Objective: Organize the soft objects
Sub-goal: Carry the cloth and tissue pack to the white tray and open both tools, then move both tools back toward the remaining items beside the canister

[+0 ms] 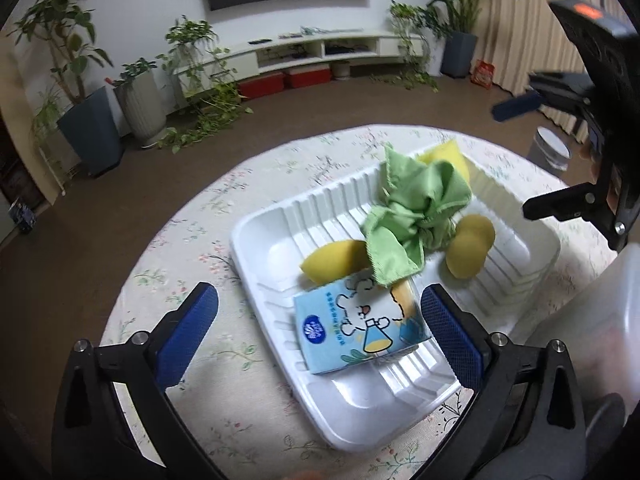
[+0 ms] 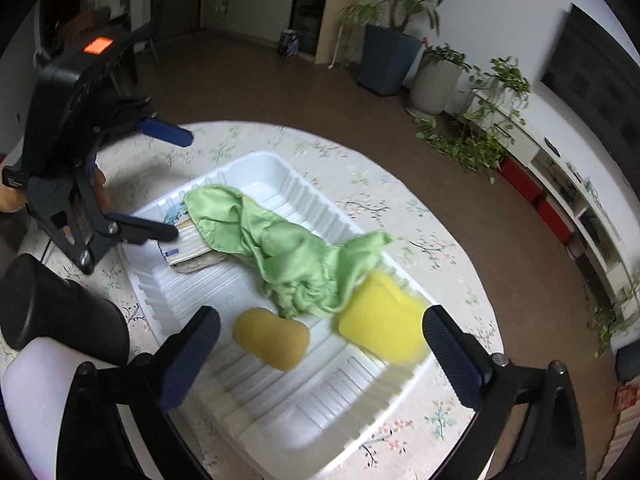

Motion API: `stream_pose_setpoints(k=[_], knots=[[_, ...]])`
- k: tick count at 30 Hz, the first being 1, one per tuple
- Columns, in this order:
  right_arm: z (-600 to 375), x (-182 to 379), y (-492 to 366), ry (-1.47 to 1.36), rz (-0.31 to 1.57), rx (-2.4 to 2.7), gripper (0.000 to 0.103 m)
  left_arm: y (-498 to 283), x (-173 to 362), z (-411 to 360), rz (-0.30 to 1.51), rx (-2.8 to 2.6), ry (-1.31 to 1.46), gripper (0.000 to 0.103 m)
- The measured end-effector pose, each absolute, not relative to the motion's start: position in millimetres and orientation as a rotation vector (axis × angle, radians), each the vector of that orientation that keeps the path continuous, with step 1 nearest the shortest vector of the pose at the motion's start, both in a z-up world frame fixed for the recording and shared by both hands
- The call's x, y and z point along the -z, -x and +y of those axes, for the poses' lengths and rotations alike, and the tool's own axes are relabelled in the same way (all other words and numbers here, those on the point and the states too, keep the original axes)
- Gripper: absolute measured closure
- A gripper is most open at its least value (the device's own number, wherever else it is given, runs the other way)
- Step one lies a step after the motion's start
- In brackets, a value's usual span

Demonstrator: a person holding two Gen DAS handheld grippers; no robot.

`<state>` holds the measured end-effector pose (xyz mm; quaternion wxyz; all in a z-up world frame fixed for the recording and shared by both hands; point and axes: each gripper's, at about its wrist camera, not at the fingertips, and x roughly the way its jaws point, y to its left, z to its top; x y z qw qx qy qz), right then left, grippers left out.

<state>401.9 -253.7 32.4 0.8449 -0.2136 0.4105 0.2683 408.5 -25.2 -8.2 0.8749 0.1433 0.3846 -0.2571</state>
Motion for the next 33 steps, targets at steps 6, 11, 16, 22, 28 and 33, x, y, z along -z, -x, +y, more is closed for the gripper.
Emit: stream_pose_setpoints(k=[6,11,16,22,28,33], knots=[[-290,-48,-390,0.327,0.805,-0.499,0.000,-401,-5,-19,0.768,0.517,-0.272,0.000],[-309,-62,-370,0.253,0.758,-0.487,0.000,-392,-13,-15,0.762,0.508,-0.241,0.000],[-333,-76,-333,0.158,0.706,-0.467,0.000,-366,-31,0,0.728,0.499,-0.214,0.000],[-349,-74,-266,0.073,0.673,-0.438,0.000,-316,-47,26,0.705,0.471,-0.138,0.000],[-346,-55,-195,-0.004,0.680,-0.418,0.000,-246,-43,47,0.716,0.423,-0.105,0.000],[-324,-35,-143,-0.051,0.703,-0.420,0.000,-189,-24,50,0.744,0.380,-0.127,0.000]])
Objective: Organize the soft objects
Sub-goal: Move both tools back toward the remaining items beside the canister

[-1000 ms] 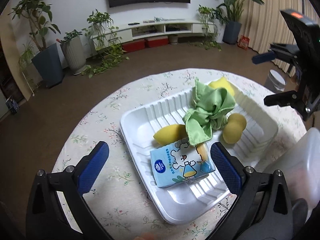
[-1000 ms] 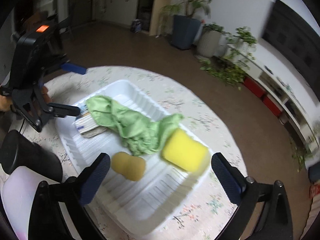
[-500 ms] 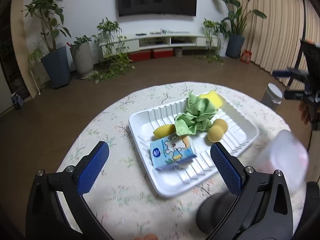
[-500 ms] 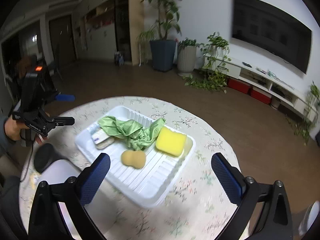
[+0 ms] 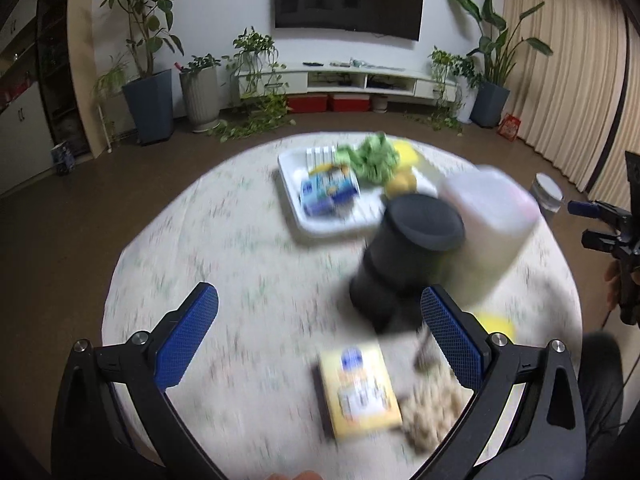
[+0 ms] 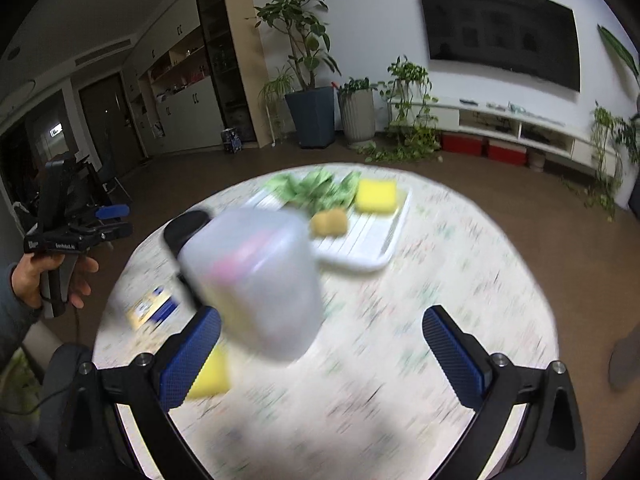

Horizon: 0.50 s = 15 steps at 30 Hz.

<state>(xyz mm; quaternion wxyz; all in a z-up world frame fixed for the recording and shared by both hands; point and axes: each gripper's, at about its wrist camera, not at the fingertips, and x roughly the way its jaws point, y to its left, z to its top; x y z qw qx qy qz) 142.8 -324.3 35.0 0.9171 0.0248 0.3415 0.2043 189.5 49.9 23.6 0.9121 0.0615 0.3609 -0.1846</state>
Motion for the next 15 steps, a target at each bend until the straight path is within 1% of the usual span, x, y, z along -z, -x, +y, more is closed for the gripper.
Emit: stream_pose_setpoints(k=[7,15], knots=[[-280,-10,-100,-0.123,0.756,-0.444,0.000,-133,2,42,0.790,0.343,-0.151,0.000],[-221,17,-81,0.004,0.795,-0.401,0.000,-95,25,28,0.835,0.332,-0.117,0.000]])
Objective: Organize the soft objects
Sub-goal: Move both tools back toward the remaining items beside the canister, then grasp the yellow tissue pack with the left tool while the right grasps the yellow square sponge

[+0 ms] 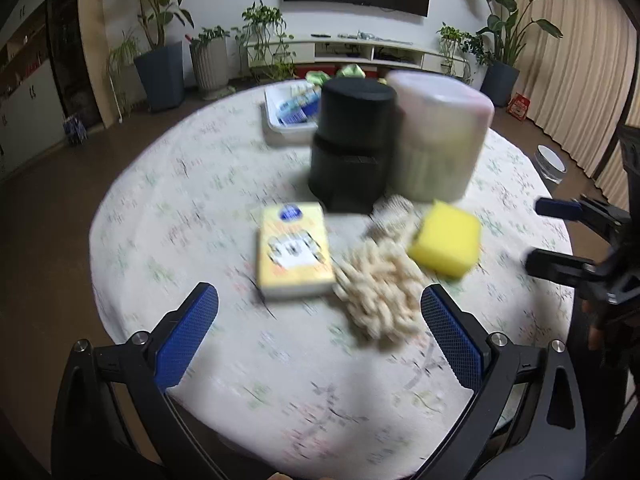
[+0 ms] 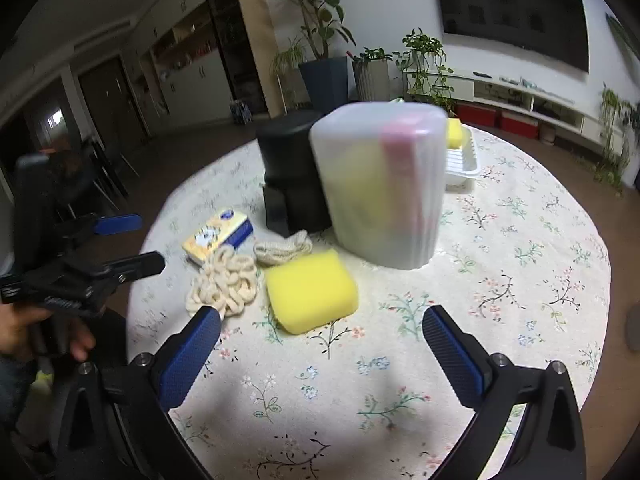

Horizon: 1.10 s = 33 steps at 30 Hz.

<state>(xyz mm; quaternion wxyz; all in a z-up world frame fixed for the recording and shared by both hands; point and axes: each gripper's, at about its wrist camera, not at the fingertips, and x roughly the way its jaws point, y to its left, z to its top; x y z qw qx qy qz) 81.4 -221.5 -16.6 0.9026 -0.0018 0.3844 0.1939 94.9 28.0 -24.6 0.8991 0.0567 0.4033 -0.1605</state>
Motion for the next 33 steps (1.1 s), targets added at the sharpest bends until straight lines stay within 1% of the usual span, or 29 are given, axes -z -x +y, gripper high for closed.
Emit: stream_pose_setpoints(k=[3,7,15,24,33], knots=[[-217,24,-88,0.001,0.808,-0.381,0.000,-88,36,19,0.856,0.358,-0.091,0.000],[-209,33,-97,0.020,0.829,-0.388,0.000,-105,44,16,0.876,0.342,-0.082,0.000],[-195,45,-106,0.040,0.852,-0.404,0.000,-141,19,36,0.837,0.278,-0.076,0.000],[-185,51,-117,0.074,0.883,-0.375,0.000,-175,49,18,1.000,0.239,-0.157,0.000],[-179,55,-131,0.059,0.918,-0.367,0.000,-188,58,23,1.076,0.206,-0.154,0.001]])
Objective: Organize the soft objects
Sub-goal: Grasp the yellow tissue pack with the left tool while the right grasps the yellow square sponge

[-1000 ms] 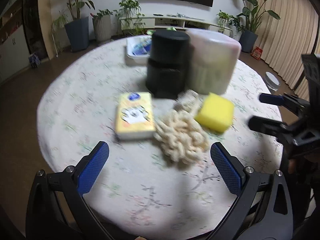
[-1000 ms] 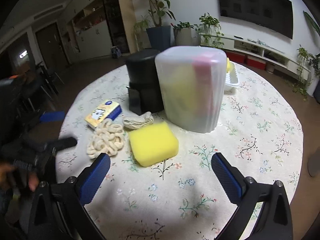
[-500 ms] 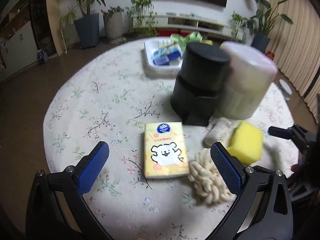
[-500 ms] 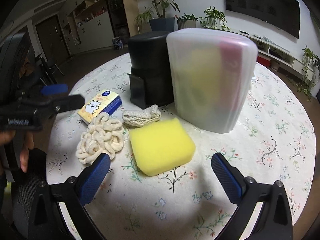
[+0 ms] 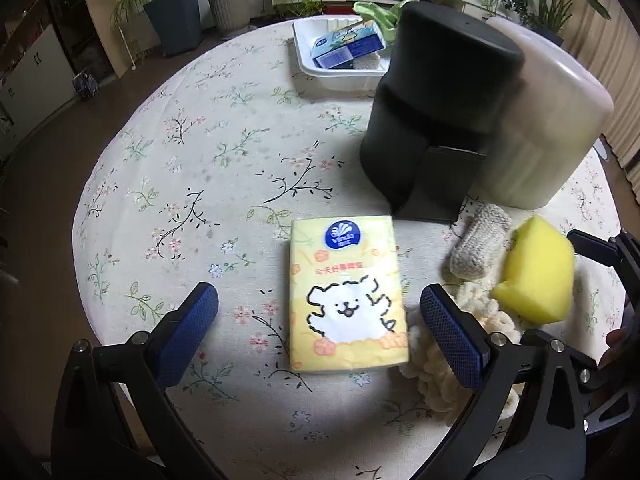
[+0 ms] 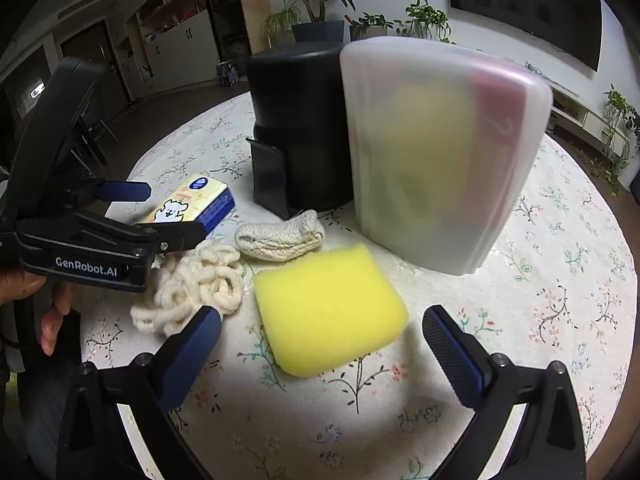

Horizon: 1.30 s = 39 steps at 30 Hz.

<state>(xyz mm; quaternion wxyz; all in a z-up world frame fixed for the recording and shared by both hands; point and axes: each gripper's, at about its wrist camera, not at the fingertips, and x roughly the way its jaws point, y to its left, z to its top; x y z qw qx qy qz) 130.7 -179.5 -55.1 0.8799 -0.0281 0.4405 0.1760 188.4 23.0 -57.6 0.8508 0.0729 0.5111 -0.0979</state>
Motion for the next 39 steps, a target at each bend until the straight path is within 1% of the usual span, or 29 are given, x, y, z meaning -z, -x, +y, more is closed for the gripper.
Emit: stream_pose_setpoints(k=[2,6,13,14,15,16,17,18,20,21,22,23,25,30,39], knots=[[-181,58,-134,0.048,0.930,-0.358,0.001,-192,60,25,1.089,0.203,-0.145,0.001],[-180,66,-137,0.040,0.954,-0.347,0.008,-196,64,28,1.103,0.204,-0.127,0.002],[-177,66,-136,0.074,0.948,-0.318,0.010,-197,73,27,1.109,0.198,-0.127,0.002],[-177,65,-137,0.078,0.948,-0.315,0.011,-197,73,26,1.106,0.195,-0.128,0.002],[-176,65,-138,0.084,0.946,-0.308,0.014,-196,73,26,1.102,0.195,-0.128,0.004],[-176,65,-139,0.088,0.944,-0.300,0.018,-196,72,24,1.098,0.197,-0.131,0.007],[-176,64,-139,0.089,0.942,-0.297,0.019,-195,72,23,1.091,0.201,-0.135,0.013],[-174,64,-142,0.088,0.942,-0.295,0.022,-193,71,22,1.086,0.205,-0.139,0.017],[-173,63,-142,0.102,0.939,-0.287,0.028,-192,69,19,1.074,0.218,-0.145,0.032],[-172,63,-143,0.108,0.940,-0.286,0.029,-191,68,18,1.066,0.225,-0.149,0.037],[-171,63,-142,0.115,0.936,-0.285,0.030,-190,67,16,1.062,0.229,-0.150,0.046],[-170,63,-142,0.114,0.934,-0.284,0.032,-189,65,14,1.056,0.233,-0.151,0.053],[-172,62,-140,0.108,0.931,-0.284,0.035,-188,65,15,1.050,0.236,-0.149,0.053],[-181,55,-127,0.081,0.914,-0.287,0.039,-183,64,19,1.041,0.257,-0.119,0.053],[-190,34,-105,0.096,0.883,-0.293,0.039,-158,48,27,1.018,0.269,-0.100,0.053]])
